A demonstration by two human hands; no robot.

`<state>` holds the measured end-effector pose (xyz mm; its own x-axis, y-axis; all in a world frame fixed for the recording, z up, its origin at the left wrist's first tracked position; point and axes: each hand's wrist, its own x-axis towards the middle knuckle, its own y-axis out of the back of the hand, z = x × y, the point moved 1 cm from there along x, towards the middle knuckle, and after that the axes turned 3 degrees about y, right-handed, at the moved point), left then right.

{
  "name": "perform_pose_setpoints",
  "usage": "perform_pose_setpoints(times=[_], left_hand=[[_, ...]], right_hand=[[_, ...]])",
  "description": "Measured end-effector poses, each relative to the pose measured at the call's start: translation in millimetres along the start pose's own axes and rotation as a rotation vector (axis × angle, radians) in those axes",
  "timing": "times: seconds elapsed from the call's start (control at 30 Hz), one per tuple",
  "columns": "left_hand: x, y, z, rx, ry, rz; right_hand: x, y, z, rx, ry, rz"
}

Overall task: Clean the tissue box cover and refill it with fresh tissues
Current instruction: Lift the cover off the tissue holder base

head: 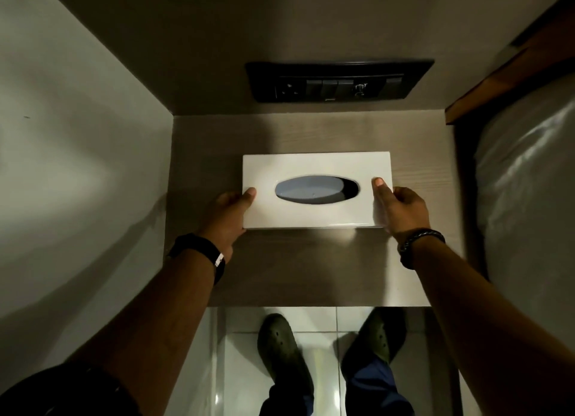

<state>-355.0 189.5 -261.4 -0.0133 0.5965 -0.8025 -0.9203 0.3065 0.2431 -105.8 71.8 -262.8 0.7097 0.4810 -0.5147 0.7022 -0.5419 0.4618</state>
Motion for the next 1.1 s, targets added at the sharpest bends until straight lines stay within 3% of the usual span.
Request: perform_pose_setpoints(times=[0.3,0.73,0.93,1.1], left_hand=[[-1,-1,3,0.037,-0.051,0.034],[-7,4,16,-0.035,-0.06,0.024],[-5,19,11,-0.113,0.047,0.036],[-3,17,6,-0.142,0.022,0.029]], right_hand=[[-2,0,2,0.015,-0.018,0.042],[-11,-7,-20,0.058,-0.079,-0.027],[-15,-12,-15,0.014,-0.025,-0.043],[-12,-15,-12,-0.049,0.021,-0.064]])
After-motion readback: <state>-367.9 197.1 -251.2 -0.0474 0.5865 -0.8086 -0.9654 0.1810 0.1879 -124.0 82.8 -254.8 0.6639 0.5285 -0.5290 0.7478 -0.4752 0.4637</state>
